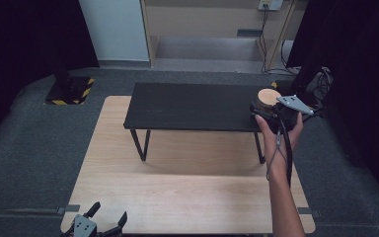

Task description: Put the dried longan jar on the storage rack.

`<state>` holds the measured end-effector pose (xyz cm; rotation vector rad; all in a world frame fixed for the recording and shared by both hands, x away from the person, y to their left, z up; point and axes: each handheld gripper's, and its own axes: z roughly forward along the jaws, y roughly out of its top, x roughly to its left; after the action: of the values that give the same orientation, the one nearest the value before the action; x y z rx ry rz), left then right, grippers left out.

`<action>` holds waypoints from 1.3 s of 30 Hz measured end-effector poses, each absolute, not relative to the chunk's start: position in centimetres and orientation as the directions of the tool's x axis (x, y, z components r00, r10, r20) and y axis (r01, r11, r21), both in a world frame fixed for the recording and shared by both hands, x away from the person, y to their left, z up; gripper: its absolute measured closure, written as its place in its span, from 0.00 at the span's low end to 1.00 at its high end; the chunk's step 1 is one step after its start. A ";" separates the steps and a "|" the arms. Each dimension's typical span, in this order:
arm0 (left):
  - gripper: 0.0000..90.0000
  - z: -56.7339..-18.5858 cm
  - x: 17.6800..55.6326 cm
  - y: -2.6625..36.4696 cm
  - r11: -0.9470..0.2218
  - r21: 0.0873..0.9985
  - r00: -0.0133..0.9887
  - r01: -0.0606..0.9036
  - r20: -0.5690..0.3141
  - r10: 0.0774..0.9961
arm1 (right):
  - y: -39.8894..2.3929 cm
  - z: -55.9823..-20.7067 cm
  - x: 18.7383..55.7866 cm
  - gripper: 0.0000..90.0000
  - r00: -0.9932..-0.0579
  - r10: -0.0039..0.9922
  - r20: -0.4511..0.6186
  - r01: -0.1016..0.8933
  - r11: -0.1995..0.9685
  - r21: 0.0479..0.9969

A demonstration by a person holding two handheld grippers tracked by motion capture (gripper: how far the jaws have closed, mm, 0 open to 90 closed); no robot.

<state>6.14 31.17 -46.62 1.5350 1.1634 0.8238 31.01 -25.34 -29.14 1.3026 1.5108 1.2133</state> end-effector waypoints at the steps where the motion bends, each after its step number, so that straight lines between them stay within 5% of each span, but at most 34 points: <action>1: 0.04 -46.6 6.1 31.2 -0.036 0.962 0.305 0.271 -0.050 0.951 | -25.3 -29.2 31.0 0.03 -0.162 0.986 0.021 0.233 0.017 0.972; 39: 0.04 -46.4 5.3 31.5 -0.030 0.967 0.304 0.251 -0.049 0.951 | -25.6 -29.7 27.5 0.01 -0.157 0.987 0.020 0.201 0.012 0.980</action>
<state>5.34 31.47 -46.36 1.5171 1.1528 0.8340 27.51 -25.62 -29.74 1.2816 1.4771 1.2261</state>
